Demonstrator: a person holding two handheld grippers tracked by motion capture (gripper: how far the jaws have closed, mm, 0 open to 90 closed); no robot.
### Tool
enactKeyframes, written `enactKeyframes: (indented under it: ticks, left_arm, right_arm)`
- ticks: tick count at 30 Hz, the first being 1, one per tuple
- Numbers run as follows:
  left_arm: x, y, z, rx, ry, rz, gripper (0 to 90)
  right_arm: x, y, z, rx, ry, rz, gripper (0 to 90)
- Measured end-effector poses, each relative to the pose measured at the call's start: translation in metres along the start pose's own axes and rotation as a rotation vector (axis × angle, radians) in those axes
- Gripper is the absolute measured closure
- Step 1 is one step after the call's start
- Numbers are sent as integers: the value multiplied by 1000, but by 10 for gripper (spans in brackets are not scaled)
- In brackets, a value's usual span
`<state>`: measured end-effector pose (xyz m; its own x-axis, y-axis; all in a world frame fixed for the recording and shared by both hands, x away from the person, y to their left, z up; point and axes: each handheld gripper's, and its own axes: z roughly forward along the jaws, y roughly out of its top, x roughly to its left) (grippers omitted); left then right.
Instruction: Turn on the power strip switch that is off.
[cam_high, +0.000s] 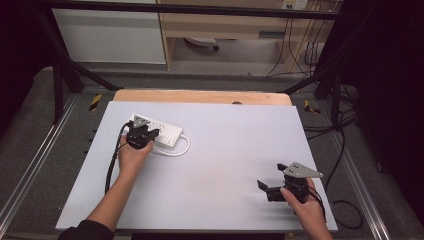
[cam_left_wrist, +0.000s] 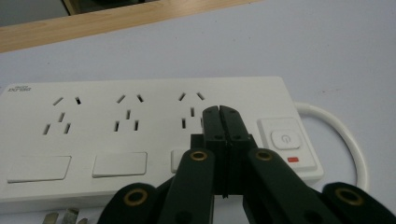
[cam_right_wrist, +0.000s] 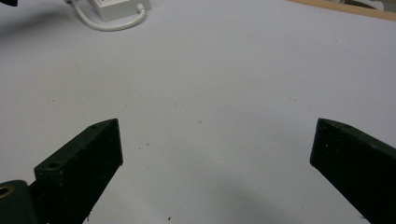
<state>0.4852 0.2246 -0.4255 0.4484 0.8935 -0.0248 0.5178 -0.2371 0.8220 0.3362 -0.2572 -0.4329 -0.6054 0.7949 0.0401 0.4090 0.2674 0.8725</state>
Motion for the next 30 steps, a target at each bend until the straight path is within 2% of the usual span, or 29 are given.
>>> enactKeyframes:
  ticks: [7,9,11,17,19,20,23,27,30]
  left_arm:
    - [-2,2,-4,-12,-10,2,900]
    - [-3,2,-5,-11,2,8,893]
    - [-4,3,-7,-19,25,17,799]
    - [-3,5,-14,-33,5,-6,644]
    - [-3,6,-15,-34,-5,-17,555]
    - [-3,6,-16,-35,1,-14,493]
    - [-4,6,-20,-36,-4,-9,406]
    - [-7,8,-24,-48,25,-1,216]
    - [-9,11,-30,-68,14,-11,156]
  right_arm:
    - [-1,0,-1,-2,5,1,28]
    - [0,0,-1,-2,4,1,28]
    - [0,0,0,-1,3,-1,28]
    - [0,0,1,3,1,-2,28]
    - [1,0,1,7,3,2,28]
    - [0,0,2,5,2,-3,28]
    - [1,0,1,7,3,-2,28]
    - [0,0,1,3,-3,-3,28]
    - [0,0,1,4,-3,-6,28]
